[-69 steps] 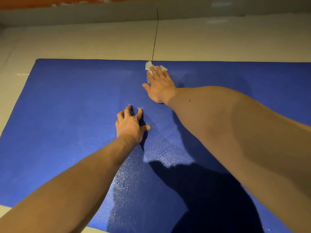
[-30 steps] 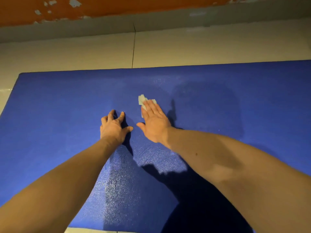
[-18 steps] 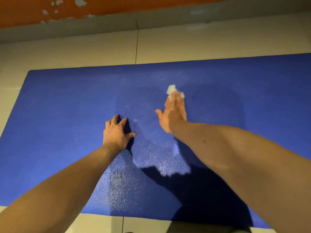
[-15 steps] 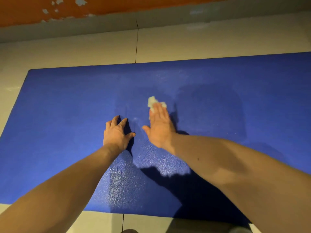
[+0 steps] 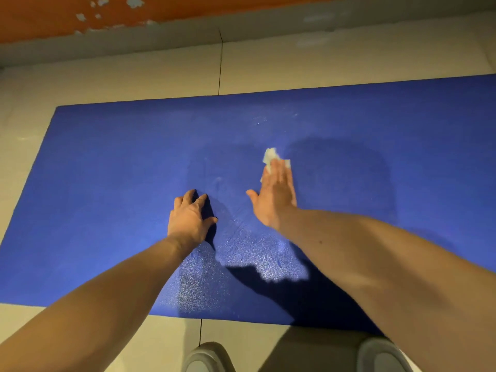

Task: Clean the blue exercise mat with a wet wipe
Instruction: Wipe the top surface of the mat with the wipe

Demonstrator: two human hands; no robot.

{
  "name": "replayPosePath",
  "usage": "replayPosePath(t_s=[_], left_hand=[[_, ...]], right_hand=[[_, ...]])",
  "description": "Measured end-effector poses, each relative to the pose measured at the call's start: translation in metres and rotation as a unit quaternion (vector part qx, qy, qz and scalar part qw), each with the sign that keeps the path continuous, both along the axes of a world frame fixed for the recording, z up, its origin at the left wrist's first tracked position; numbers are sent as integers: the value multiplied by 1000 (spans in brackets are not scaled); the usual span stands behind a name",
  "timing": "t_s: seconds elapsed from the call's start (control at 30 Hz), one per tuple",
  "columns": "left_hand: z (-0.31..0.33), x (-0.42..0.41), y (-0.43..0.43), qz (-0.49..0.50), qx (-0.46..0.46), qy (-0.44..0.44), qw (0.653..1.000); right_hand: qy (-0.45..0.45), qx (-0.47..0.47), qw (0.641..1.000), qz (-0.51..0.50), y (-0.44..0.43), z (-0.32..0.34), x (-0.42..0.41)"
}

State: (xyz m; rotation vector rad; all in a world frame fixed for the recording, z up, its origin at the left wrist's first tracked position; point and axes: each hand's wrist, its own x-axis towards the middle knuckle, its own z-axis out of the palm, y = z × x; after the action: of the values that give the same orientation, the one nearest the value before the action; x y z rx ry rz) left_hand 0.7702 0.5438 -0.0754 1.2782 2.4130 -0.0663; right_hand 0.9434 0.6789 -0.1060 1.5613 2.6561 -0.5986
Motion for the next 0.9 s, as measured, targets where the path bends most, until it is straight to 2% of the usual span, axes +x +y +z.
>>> replayPosePath(t_s=[0.07, 0.17, 0.27, 0.33, 0.37, 0.4, 0.43, 0.47, 0.5, 0.53, 0.6, 0.67, 0.77, 0.9], left_hand=[[0, 1, -2, 2, -3, 1, 1000], [0, 3, -5, 2, -3, 4, 1000], [0, 4, -6, 0, -6, 4, 1000], [1, 5, -8, -4, -14, 7, 1000], [2, 6, -10, -6, -19, 7, 1000], [3, 7, -12, -7, -22, 7, 1000], [3, 7, -14, -5, -23, 7, 1000], [4, 8, -16, -4, -23, 5, 1000], [4, 8, -19, -4, -24, 4, 1000], [5, 9, -20, -5, -26, 3, 1000], [5, 10, -24, -7, -30, 2, 1000], [6, 12, -26, -9, -29, 2, 1000], [6, 13, -29, -10, -25, 0, 1000], [9, 16, -31, -16, -31, -1, 999]], right_hand=[[-47, 59, 991, 110, -32, -1, -6], [-101, 72, 958, 259, -67, -7, 0], [-77, 110, 941, 311, -50, -7, 13], [-6, 96, 959, 267, -30, 0, 23], [45, 61, 978, 194, -21, 4, 32], [52, 28, 992, 116, -16, 5, 39], [24, 12, 999, 45, -13, 6, 41], [-64, 21, 998, 7, -14, 5, 39], [-130, 22, 991, -14, -18, 6, 35], [-157, 10, 987, -25, -25, 7, 28], [-142, 10, 990, 9, -48, 4, 17], [-120, 16, 987, 110, -76, 0, 12], [-114, 83, 961, 239, -99, -5, 25], [-110, 113, 952, 262, -76, -14, 43]])
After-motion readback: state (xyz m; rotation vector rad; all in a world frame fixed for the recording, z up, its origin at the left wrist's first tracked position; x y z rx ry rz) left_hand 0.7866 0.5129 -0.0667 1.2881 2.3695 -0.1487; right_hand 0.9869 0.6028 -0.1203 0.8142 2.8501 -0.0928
